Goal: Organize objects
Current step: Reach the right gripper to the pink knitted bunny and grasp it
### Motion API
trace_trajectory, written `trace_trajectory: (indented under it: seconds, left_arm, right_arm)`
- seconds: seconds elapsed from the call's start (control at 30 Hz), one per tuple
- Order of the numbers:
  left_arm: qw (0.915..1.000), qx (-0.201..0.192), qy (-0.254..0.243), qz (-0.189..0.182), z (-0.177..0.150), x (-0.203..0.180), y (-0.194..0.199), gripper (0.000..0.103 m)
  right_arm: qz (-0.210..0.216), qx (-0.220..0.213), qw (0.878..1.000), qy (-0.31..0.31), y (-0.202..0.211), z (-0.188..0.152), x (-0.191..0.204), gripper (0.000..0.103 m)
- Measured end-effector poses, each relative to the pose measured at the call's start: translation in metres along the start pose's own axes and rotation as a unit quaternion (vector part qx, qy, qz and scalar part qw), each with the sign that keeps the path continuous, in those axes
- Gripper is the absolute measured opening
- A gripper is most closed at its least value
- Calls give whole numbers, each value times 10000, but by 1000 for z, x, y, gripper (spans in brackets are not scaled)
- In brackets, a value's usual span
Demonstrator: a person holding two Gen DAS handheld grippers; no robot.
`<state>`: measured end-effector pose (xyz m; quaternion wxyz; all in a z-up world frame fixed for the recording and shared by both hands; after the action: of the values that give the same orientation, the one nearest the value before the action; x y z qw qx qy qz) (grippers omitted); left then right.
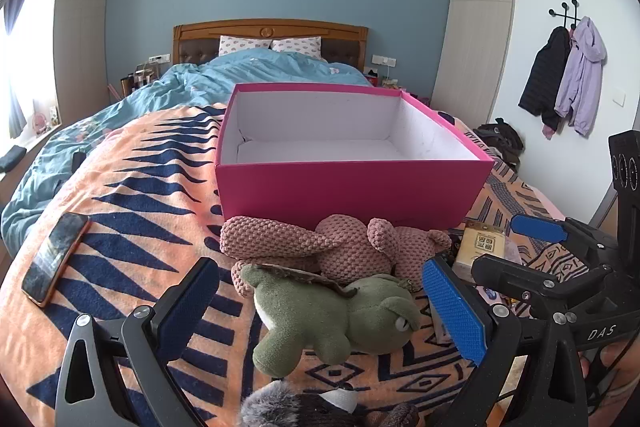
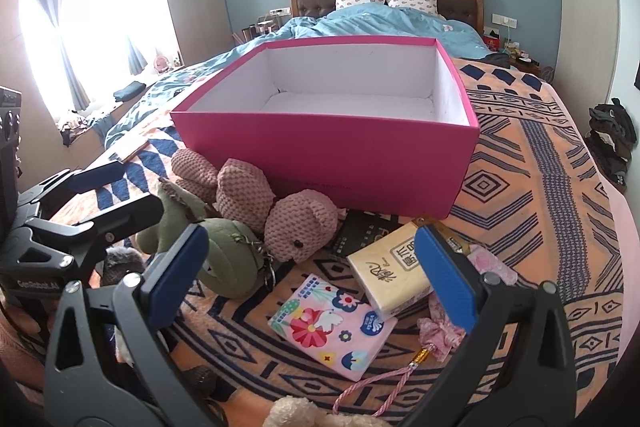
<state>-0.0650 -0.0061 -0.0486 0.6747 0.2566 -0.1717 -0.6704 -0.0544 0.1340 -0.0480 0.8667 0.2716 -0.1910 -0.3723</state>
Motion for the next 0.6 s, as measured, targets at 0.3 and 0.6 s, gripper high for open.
trace_trajectory:
  seconds: [0.3, 0.6]
  left_arm:
    - [10000, 71, 1, -2, -1, 6, -8, 103]
    - [9997, 217, 63, -41, 1, 21, -20, 103]
  right_arm:
    - [125, 153, 9998, -36, -10, -1, 0, 103]
    - [361, 451, 9982, -150, -28, -2, 0, 103]
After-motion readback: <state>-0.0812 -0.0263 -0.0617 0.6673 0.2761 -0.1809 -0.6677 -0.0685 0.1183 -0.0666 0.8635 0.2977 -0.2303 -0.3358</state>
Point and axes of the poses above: each gripper's, at about its wrist camera, not at the fingertips, and y roughly against the way its jaws point, x to its left, z to its top, the point moved 8 cm from there along -y, roughly the way its jaws point
